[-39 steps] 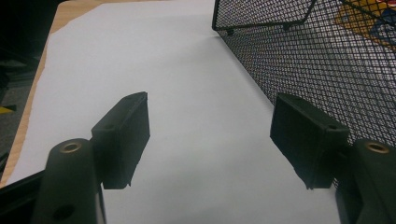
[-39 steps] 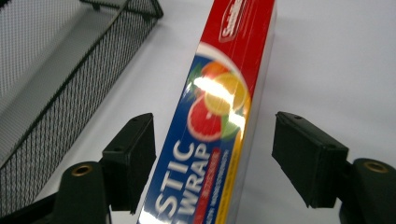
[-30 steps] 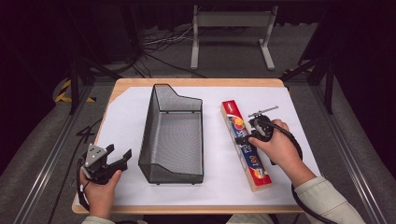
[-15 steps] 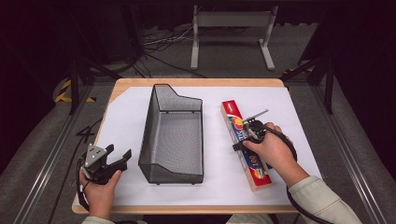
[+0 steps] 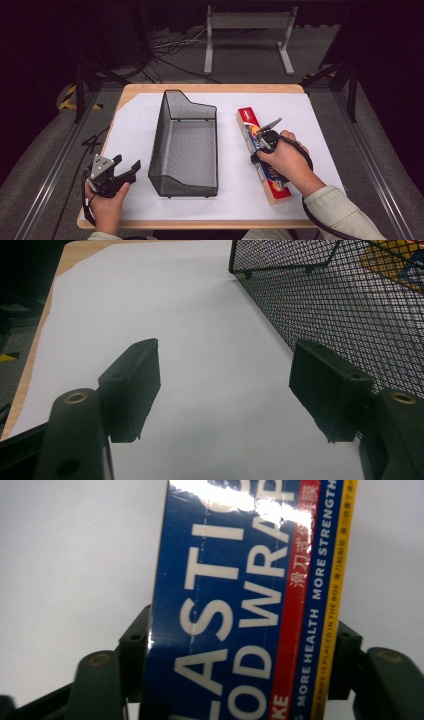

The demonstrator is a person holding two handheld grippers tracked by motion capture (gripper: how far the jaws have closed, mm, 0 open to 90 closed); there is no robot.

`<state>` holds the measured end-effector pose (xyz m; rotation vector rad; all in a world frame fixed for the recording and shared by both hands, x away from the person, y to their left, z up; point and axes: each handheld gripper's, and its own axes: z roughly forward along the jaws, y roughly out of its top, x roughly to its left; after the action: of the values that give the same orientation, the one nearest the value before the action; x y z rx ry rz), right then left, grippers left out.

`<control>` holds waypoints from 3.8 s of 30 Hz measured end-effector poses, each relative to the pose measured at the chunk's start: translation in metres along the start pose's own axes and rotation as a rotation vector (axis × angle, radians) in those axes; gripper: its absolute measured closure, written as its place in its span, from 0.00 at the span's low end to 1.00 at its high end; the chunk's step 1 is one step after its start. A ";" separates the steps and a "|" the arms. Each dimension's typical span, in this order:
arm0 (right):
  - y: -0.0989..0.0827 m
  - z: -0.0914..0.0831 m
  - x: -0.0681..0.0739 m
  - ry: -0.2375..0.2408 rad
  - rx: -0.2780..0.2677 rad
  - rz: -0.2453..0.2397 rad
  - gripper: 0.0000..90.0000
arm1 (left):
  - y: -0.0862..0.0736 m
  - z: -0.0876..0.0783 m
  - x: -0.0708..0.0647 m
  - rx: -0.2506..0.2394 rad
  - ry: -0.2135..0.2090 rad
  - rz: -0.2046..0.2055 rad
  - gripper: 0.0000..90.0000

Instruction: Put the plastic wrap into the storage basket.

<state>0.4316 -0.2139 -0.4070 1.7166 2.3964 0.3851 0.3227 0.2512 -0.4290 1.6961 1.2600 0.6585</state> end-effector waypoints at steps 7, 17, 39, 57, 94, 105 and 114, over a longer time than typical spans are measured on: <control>0.000 -0.005 0.001 -0.034 0.018 -0.004 0.44 | 0.000 0.000 0.001 -0.001 0.003 -0.006 0.32; 0.002 -0.029 -0.002 0.018 -0.033 0.007 0.45 | 0.000 0.001 0.001 -0.006 0.000 -0.007 0.32; 0.004 -0.083 0.016 0.060 -0.179 -0.023 0.45 | 0.000 -0.001 0.002 -0.008 0.010 -0.009 0.32; 0.012 -0.101 0.054 0.102 -0.197 -0.082 0.45 | -0.004 -0.009 0.005 -0.009 0.021 -0.013 0.32; 0.041 -0.091 0.139 0.200 -0.225 -0.111 0.44 | 0.001 -0.003 0.004 -0.015 0.010 -0.001 0.32; 0.048 -0.078 0.156 0.200 -0.210 -0.092 0.44 | 0.001 -0.002 0.004 -0.014 0.008 0.005 0.32; 0.053 -0.066 0.168 0.203 -0.163 -0.098 0.44 | 0.000 -0.004 0.005 -0.013 0.011 0.004 0.32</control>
<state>0.4068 -0.0462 -0.3261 1.5499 2.4944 0.7505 0.3211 0.2575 -0.4272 1.6865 1.2580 0.6782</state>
